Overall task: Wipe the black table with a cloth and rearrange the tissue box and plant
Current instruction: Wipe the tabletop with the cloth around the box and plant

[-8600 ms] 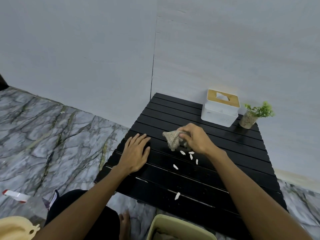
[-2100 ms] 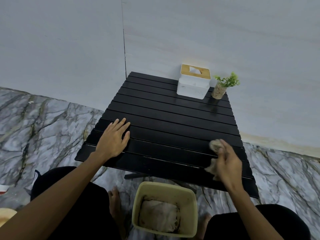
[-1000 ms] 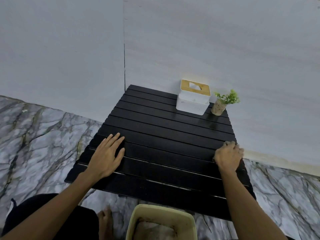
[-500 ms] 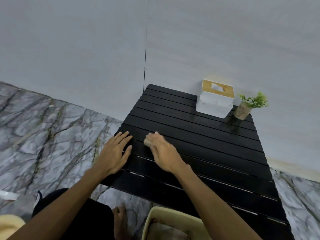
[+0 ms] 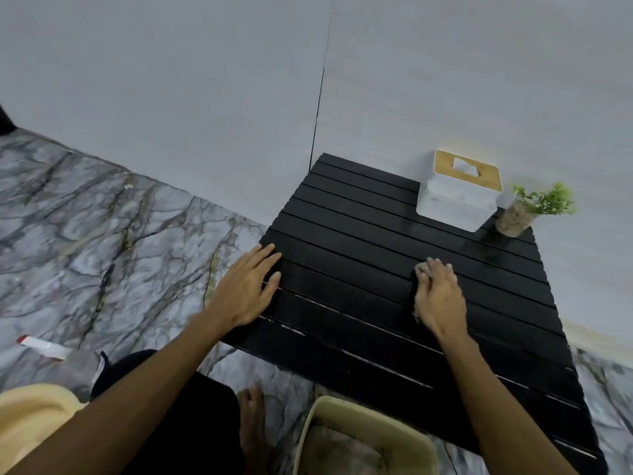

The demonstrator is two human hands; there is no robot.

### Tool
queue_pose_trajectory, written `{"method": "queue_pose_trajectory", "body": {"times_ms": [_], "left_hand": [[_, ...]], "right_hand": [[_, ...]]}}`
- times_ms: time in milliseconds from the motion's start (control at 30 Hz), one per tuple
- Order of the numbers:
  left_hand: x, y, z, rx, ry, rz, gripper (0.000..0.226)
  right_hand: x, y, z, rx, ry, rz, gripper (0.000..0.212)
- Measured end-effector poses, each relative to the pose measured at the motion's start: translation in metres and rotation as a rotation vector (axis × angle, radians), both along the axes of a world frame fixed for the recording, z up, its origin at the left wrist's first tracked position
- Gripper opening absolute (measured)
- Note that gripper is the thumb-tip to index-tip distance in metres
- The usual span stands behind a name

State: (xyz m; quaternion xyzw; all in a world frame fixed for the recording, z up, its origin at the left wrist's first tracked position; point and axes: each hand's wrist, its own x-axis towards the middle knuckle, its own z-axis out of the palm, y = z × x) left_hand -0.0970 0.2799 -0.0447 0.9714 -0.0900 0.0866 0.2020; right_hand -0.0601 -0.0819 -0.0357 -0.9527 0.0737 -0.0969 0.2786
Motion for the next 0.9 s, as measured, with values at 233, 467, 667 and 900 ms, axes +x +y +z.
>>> {"method": "queue_pose_trajectory", "body": {"times_ms": [233,467,667,900], "left_hand": [[-0.003,0.0,-0.001,-0.02,0.005,-0.014,0.063],[-0.005,-0.001,0.001,-0.03,0.01,-0.011,0.065],[-0.006,-0.004,0.003,-0.035,0.009,-0.004,0.059],[-0.008,-0.006,0.002,-0.089,0.009,0.009,0.048]], "right_hand": [[-0.079,0.09,-0.001,-0.06,-0.049,0.763,0.041],[-0.151,0.092,0.006,-0.133,-0.117,1.106,0.042],[-0.155,0.038,0.008,0.183,-0.107,0.764,0.056],[-0.054,-0.01,0.003,0.016,0.025,-0.154,0.042]]}}
